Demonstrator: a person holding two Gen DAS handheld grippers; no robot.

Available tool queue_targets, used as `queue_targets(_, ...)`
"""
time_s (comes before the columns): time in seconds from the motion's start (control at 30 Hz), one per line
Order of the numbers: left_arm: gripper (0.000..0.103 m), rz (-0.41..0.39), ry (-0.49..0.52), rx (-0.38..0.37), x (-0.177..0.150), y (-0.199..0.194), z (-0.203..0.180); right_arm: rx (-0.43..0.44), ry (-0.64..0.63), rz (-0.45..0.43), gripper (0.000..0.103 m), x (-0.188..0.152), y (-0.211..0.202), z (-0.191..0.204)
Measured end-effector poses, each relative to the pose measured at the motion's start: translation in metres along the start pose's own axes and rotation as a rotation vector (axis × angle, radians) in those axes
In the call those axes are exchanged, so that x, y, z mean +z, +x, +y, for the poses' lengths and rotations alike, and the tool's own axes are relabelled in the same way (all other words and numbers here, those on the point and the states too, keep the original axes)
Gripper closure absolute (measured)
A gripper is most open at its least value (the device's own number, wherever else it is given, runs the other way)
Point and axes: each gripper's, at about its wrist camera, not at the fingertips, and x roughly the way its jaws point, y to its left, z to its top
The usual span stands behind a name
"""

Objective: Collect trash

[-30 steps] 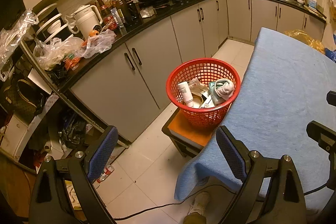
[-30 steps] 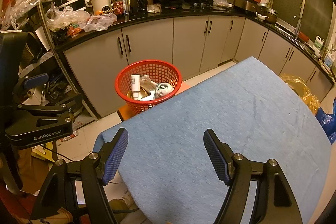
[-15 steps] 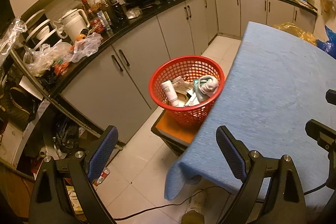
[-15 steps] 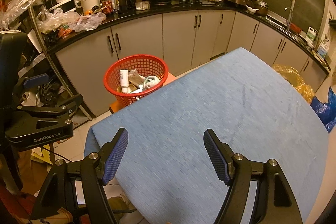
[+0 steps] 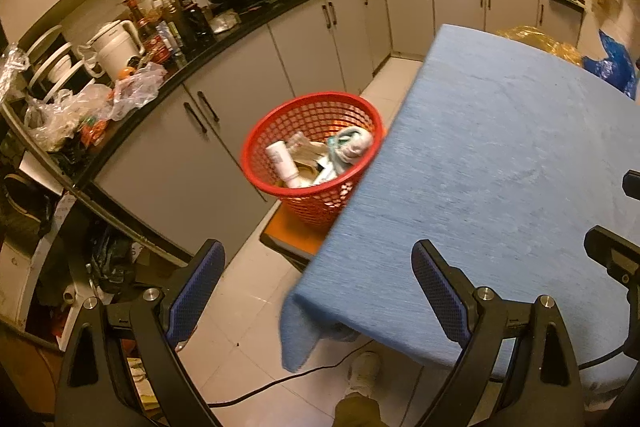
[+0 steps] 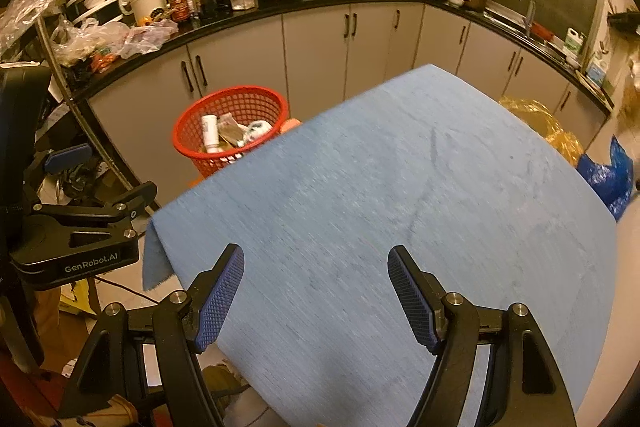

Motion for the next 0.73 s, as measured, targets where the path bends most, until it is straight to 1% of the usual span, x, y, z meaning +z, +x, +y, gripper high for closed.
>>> queue_targets(0.27,0.009,-0.001,0.065,-0.060,0.001,0.004,-0.045,-0.072,0.094,0.029,0.025,-0.027,-0.011,-0.041)
queue_targets(0.37,0.009,0.004,0.106,-0.096,0.004,0.008,-0.070,-0.112,0.158,0.047,0.025,-0.044,-0.015,-0.066)
queue_targets(0.43,0.009,0.006,0.132,-0.119,0.007,0.011,-0.086,-0.158,0.217,0.063,0.025,-0.058,-0.017,-0.087)
queue_targets(0.47,0.009,0.010,0.150,-0.138,0.008,0.014,-0.099,-0.181,0.245,0.068,0.025,-0.064,-0.018,-0.097)
queue_targets(0.53,0.009,0.042,0.175,-0.174,0.011,0.024,-0.119,-0.228,0.302,0.079,0.025,-0.077,-0.019,-0.117)
queue_targets(0.63,0.009,0.103,0.202,-0.283,0.014,0.043,-0.151,-0.304,0.387,0.087,0.025,-0.096,-0.018,-0.145)
queue_targets(0.67,0.009,0.116,0.214,-0.306,0.016,0.049,-0.163,-0.324,0.409,0.090,0.025,-0.102,-0.016,-0.153)
queue_targets(0.73,0.009,0.092,0.239,-0.341,0.017,0.055,-0.181,-0.360,0.460,0.093,0.024,-0.111,-0.010,-0.169)
